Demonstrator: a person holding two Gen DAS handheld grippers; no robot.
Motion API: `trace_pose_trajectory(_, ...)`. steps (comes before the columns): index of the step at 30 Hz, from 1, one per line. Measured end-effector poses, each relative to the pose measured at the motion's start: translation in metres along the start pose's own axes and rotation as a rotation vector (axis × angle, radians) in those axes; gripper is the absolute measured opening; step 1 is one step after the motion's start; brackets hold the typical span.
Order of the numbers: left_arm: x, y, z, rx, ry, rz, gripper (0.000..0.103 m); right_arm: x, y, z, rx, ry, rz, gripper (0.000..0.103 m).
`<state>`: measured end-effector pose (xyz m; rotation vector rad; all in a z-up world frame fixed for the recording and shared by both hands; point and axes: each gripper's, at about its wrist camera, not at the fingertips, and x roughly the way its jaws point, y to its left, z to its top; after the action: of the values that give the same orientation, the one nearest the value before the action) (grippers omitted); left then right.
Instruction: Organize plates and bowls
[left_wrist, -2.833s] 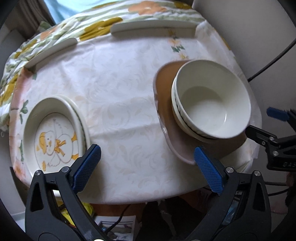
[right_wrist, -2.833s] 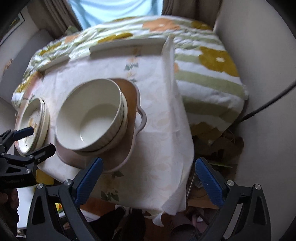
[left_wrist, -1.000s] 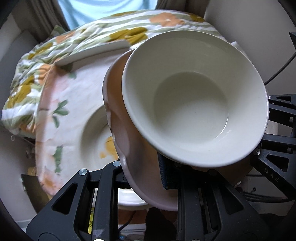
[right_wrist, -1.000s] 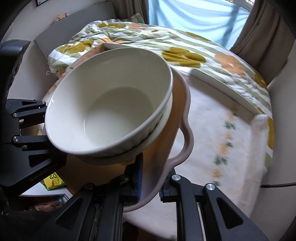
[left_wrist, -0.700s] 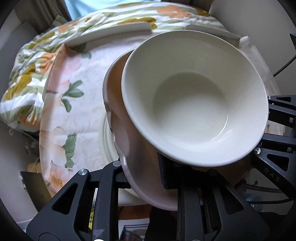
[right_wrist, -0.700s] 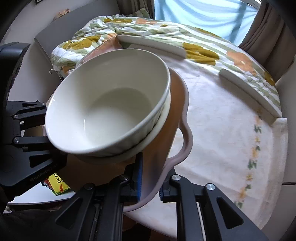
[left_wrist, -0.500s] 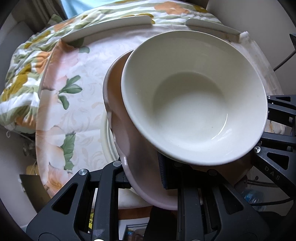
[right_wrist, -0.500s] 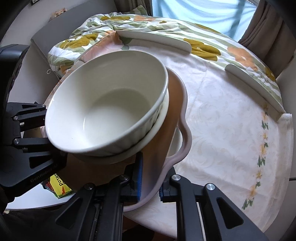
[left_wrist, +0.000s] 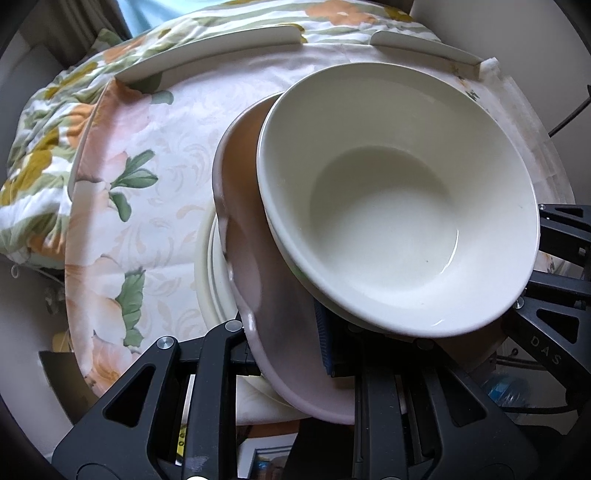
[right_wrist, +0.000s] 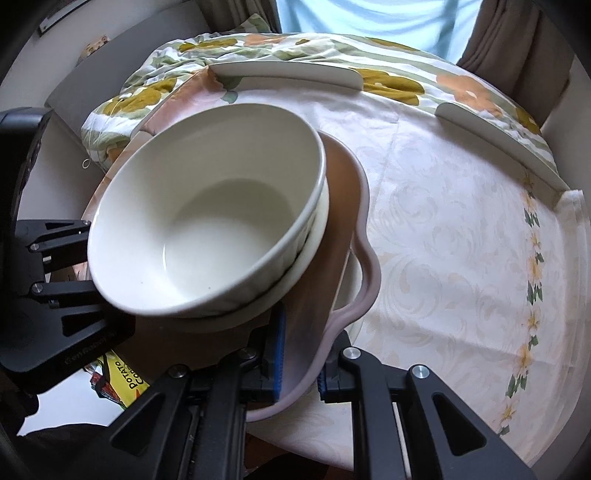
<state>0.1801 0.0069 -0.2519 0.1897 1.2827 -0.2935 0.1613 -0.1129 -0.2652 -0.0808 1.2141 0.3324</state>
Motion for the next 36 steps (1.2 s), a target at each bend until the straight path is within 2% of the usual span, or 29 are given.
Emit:
trace_pose_trajectory(5, 0.001, 0.002, 0.002, -0.024, 0.036, -0.024, 0.019, 0.0, -0.003, 0.0, 0.055, 0.017, 0.013, 0.013)
trace_pose_trajectory(14, -0.011, 0.005, 0.001, -0.038, 0.053, -0.005, 0.019, -0.013, -0.002, -0.003, 0.116, 0.026, 0.0, 0.017)
trace_pose_trajectory(17, -0.021, 0.005, 0.0, -0.034, 0.04, 0.004, 0.02, -0.018, -0.001, -0.004, 0.131, 0.025, -0.015, 0.024)
trace_pose_trajectory(21, -0.026, 0.005, -0.003, -0.028, 0.034, 0.011, 0.02, -0.025, -0.005, -0.008, 0.171, 0.013, -0.031, 0.043)
trace_pose_trajectory(26, -0.032, 0.003, -0.008, -0.017, 0.027, 0.002, 0.022, -0.036, -0.007, -0.014, 0.216, -0.013, -0.043, 0.045)
trace_pose_trajectory(28, -0.036, 0.003, -0.01, -0.028, 0.028, -0.006, 0.028, -0.041, -0.007, -0.018, 0.23, -0.02, -0.043, 0.045)
trace_pose_trajectory(29, -0.039, 0.002, -0.011, -0.035, 0.023, -0.004, 0.047, -0.044, -0.007, -0.02, 0.24, -0.027, -0.043, 0.045)
trace_pose_trajectory(30, -0.042, 0.001, -0.013, -0.04, 0.016, -0.005, 0.087, -0.048, -0.007, -0.022, 0.244, -0.032, -0.041, 0.045)
trace_pose_trajectory(31, -0.046, 0.0, -0.015, -0.05, 0.006, -0.012, 0.102, -0.052, -0.007, -0.025, 0.247, -0.039, -0.04, 0.045)
trace_pose_trajectory(32, -0.055, -0.001, -0.019, -0.072, -0.026, -0.017, 0.102, -0.057, -0.006, -0.028, 0.245, -0.047, -0.04, 0.046)
trace_pose_trajectory(36, -0.078, -0.007, -0.036, -0.14, -0.069, -0.006, 0.102, -0.076, -0.009, -0.039, 0.234, -0.084, -0.035, 0.048)
